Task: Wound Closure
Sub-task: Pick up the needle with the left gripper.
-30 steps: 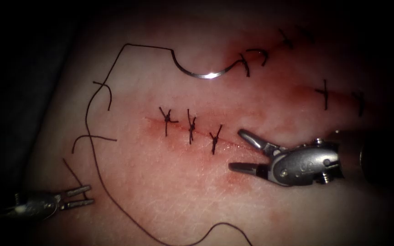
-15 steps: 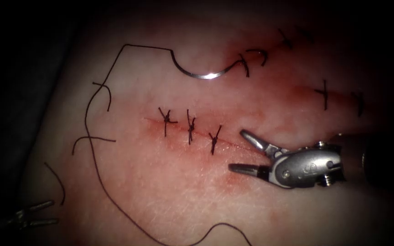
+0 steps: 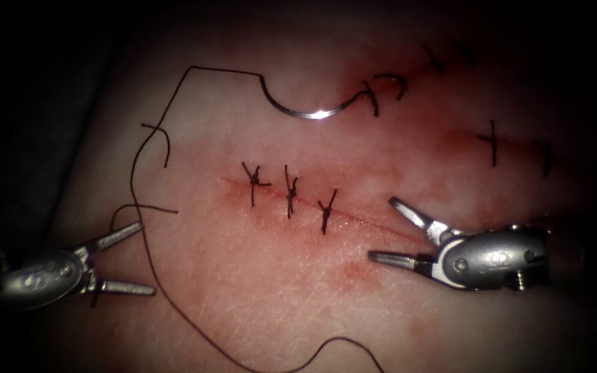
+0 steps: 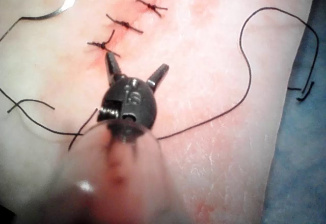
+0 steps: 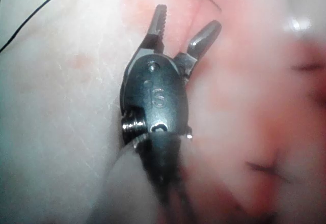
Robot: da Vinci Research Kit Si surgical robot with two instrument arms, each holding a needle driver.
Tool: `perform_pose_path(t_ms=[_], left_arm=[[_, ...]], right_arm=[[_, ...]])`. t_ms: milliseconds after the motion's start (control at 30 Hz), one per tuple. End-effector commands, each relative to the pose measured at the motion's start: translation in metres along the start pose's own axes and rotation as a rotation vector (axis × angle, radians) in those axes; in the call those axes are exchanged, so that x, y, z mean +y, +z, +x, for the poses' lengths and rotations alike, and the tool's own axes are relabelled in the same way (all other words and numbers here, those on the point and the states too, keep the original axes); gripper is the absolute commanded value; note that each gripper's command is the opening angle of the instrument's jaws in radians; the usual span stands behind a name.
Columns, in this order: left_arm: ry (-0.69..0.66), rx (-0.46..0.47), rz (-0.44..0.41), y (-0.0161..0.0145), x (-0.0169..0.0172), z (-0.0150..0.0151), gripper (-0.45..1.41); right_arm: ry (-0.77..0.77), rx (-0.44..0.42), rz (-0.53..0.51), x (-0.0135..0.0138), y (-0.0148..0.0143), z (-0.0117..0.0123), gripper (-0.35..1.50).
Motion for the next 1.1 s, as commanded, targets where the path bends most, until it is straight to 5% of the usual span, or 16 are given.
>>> perform_pose_path(t_ms=[33, 133, 300, 433, 667, 800, 1100], left_arm=[[0.003, -0.003, 0.027, 0.0033, -0.0002, 0.0011, 0.46], [-0.016, -0.026, 0.065, 0.0077, -0.0006, 0.0033, 0.22], [-0.012, -0.094, 0.117, 0.0128, -0.0006, 0.0059, 0.19], [0.000, -0.173, 0.084, 0.0173, -0.0012, 0.0076, -0.02], [0.044, -0.249, 0.140, 0.0216, -0.0036, 0.0078, -0.17], [0.085, -0.284, 0.158, 0.0231, -0.0049, 0.0068, 0.17], [0.098, -0.333, 0.123, 0.0250, -0.0080, 0.0046, 0.47]], right_arm=[[0.002, -0.010, -0.005, -0.0005, -0.0001, -0.0007, 1.13], [0.015, -0.028, -0.016, -0.0002, -0.0009, -0.0010, 1.09], [0.019, -0.045, -0.029, 0.0000, -0.0012, -0.0011, 1.06], [0.018, -0.044, -0.028, 0.0000, -0.0013, -0.0011, 1.06], [0.016, -0.050, -0.033, 0.0003, -0.0021, -0.0013, 1.01], [0.014, -0.058, -0.036, 0.0008, -0.0029, -0.0017, 0.99], [0.019, -0.092, -0.059, 0.0017, -0.0040, -0.0023, 0.84]])
